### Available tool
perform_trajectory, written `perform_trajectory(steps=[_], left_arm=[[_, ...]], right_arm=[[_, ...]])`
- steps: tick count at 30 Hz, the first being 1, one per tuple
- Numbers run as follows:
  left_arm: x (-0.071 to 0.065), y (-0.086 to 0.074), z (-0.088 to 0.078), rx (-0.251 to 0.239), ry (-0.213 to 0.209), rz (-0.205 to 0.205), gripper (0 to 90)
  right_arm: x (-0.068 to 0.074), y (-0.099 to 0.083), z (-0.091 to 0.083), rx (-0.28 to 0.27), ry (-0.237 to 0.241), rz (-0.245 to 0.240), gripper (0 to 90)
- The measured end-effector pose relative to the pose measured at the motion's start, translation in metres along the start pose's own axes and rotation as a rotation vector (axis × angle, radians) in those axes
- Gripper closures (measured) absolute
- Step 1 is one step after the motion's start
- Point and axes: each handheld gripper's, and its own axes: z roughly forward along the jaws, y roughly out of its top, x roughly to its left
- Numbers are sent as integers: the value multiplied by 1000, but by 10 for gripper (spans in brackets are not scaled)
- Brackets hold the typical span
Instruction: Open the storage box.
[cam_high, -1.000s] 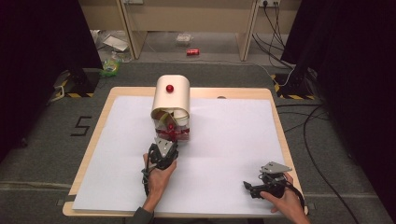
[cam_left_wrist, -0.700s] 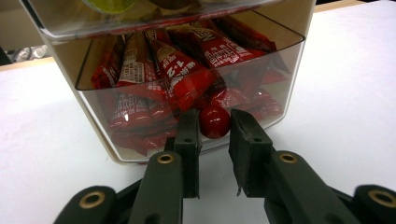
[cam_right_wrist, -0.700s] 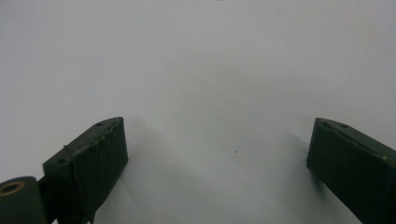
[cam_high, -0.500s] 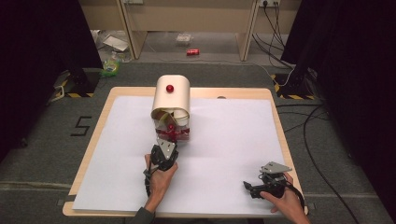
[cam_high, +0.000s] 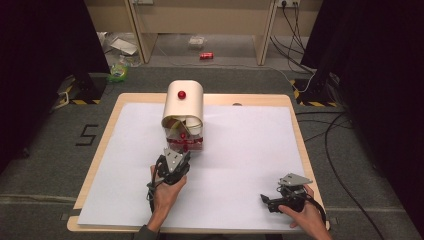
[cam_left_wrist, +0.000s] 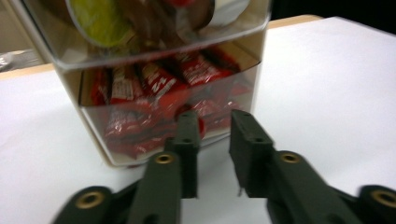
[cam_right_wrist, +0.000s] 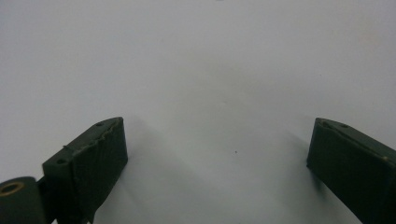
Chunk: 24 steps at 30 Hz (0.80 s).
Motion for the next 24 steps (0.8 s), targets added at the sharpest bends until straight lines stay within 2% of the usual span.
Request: perform_trajectory(steps=[8, 10, 11, 13, 16, 17, 18, 20, 21, 22, 24], left_arm=[[2, 7, -1, 4, -35, 41, 545], [3, 7, 1, -10, -34, 82, 514], [3, 7, 1, -10, -34, 82, 503], [4, 8, 2, -19, -30, 116, 487], [4, 9, 3, -14, -36, 187, 450], [4, 9, 3, -14, -36, 187, 443], [3, 9, 5, -13, -40, 219, 440], [2, 9, 6, -14, -42, 230, 432], [2, 8, 8, -21, -30, 268, 430], [2, 8, 8, -21, -30, 268, 428], [2, 8, 9, -20, -23, 307, 425]], right_arm=[[0, 0, 0, 0, 0, -1, 55], [0, 0, 0, 0, 0, 0, 55], [0, 0, 0, 0, 0, 0, 55], [0, 0, 0, 0, 0, -1, 55], [0, 0, 0, 0, 0, 0, 55], [0, 0, 0, 0, 0, 0, 55], [0, 0, 0, 0, 0, -1, 55], [0, 0, 0, -1, 0, -2, 55], [0, 0, 0, 0, 0, -1, 55], [0, 0, 0, 0, 0, -1, 55], [0, 0, 0, 0, 0, -1, 55]])
